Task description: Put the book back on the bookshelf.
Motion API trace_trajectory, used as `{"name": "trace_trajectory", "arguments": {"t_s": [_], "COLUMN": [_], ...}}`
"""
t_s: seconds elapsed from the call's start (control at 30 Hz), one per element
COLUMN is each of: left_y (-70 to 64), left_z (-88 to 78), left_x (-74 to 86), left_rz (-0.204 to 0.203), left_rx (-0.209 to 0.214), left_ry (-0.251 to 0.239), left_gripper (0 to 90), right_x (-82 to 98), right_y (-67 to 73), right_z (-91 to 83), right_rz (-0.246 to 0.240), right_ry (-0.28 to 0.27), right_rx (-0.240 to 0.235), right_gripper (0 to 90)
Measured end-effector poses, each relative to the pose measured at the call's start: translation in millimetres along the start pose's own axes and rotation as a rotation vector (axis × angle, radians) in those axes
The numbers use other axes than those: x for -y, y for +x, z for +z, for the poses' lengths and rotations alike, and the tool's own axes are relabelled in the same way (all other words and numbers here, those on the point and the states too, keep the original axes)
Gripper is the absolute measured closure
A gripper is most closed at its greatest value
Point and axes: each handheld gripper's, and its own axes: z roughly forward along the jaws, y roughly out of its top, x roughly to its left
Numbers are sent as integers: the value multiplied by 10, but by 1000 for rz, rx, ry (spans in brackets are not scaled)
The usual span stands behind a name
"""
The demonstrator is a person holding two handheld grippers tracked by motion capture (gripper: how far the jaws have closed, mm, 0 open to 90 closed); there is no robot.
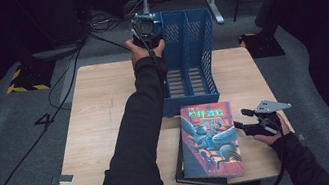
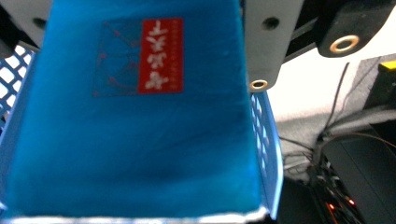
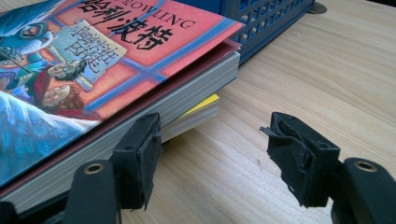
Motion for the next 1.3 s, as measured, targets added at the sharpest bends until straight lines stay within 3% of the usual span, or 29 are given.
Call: {"name": "trace_trajectory", "arguments": {"t_s": [0.37, 0.53, 0.9, 1.03, 1.13, 1.2, 1.3], "left_y": [60, 99, 108, 86, 96, 87, 125], "left_z": [26, -50, -228, -322, -357, -362, -333], "left_x": [297, 398, 549, 623, 636, 622, 602], "left_rz": [-20, -25, 31, 73, 80, 112, 112], "left_rx": [38, 65, 89, 98, 116, 109, 123], "left_ry": [25, 17, 49, 57, 61, 75, 80], "left_gripper": [599, 598, 588, 584, 583, 573, 542], "right_x": [-2, 3, 0, 0, 5, 6, 11], "right_y": [10, 6, 22, 30, 25, 23, 34], "right_z": [-3, -2, -6, -4, 0, 0, 8], "right_rz": [-2, 4, -9, -15, -13, -12, -17], "right_ry": [1, 1, 5, 15, 15, 15, 24], "right_rx": [4, -1, 8, 12, 9, 9, 15], "right_gripper": [359, 359, 363, 361, 355, 354, 355]}}
